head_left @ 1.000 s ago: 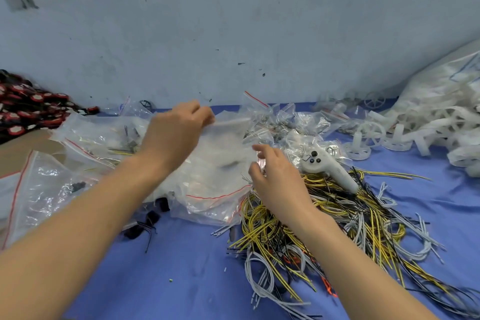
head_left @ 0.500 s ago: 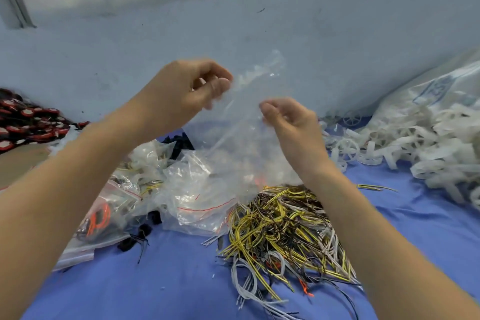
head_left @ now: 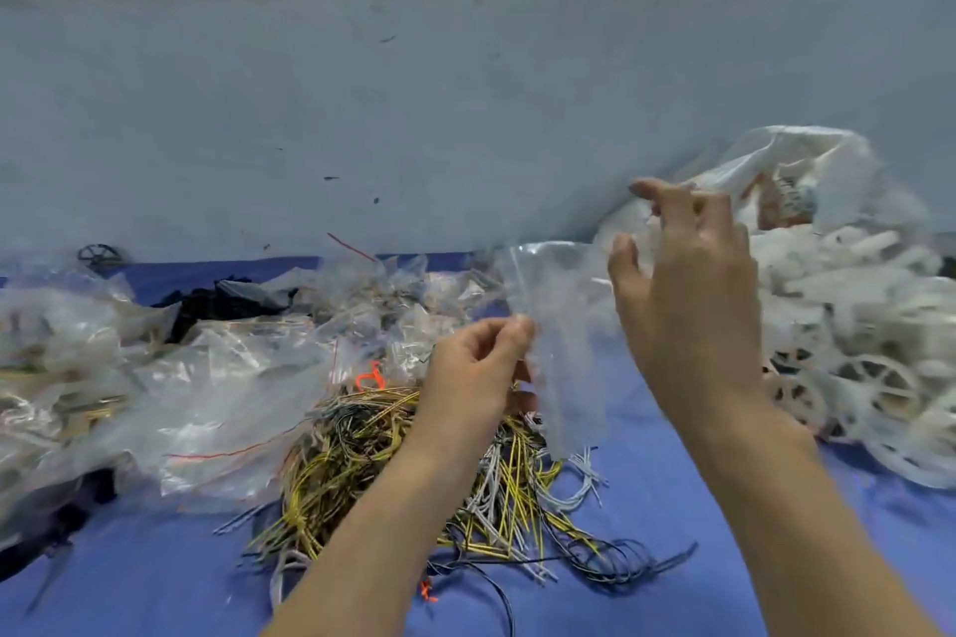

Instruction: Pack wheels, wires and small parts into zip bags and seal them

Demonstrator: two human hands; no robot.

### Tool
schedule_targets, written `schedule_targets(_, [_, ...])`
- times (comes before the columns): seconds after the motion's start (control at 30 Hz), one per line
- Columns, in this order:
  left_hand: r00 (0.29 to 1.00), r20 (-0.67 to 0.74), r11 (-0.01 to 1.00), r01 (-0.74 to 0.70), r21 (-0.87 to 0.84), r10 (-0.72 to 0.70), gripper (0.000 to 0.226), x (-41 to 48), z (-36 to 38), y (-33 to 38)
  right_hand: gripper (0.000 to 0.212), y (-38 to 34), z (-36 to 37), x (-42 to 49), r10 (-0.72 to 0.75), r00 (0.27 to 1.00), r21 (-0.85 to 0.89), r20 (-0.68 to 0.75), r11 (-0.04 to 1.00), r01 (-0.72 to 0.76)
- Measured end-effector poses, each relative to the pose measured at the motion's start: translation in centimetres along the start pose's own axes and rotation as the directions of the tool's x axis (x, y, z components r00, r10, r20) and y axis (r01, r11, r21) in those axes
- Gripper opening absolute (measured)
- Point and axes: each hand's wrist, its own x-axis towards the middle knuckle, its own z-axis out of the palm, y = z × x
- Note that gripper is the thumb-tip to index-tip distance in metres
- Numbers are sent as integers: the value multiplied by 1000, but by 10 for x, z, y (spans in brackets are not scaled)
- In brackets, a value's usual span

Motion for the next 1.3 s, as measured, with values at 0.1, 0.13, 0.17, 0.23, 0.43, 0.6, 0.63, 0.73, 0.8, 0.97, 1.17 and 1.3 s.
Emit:
schedule_targets(0.1, [993,-25,985,107,-138,-111,23,0,22,-46,23,12,21,-48,33,964,179,265,980,-83])
schedule_targets(0.13, [991,-1,975,132,-177,-135,22,-1,27,-57,22,16,30,-64,63,918,226,391,961,-162])
schedule_targets(0.17, [987,26,961,158,-227,-156,23,-2,30,-65,23,20,38,-77,87,878,234,471,947,-220])
schedule_targets(0.23, [976,47,931,216,-294,-212,23,3,35,-80,26,32,52,-91,114,848,230,517,936,-266])
schedule_targets(0.43, [934,176,874,353,-333,-310,22,8,38,-97,22,50,52,-106,233,775,395,588,754,-526])
schedule_targets(0.6, [881,228,779,473,-411,-414,13,5,33,-105,14,57,54,-115,310,720,406,621,659,-633])
schedule_targets(0.63, [878,237,770,478,-423,-416,9,4,33,-105,13,58,54,-117,328,709,419,625,625,-659])
schedule_targets(0.73, [883,254,766,470,-438,-396,33,4,32,-108,14,57,51,-118,373,676,442,636,541,-715])
schedule_targets(0.8, [885,258,757,466,-458,-388,38,4,32,-108,16,56,51,-118,382,677,453,629,529,-718])
schedule_targets(0.97, [889,212,760,457,-463,-406,23,3,31,-111,13,51,51,-120,319,725,461,610,602,-652])
schedule_targets(1.17, [997,-1,992,74,102,-74,22,-5,29,-111,17,61,50,-118,425,777,314,464,742,-593])
schedule_targets(1.3, [992,-13,856,-102,507,126,21,-7,11,-114,12,75,39,-105,554,815,296,168,760,-578])
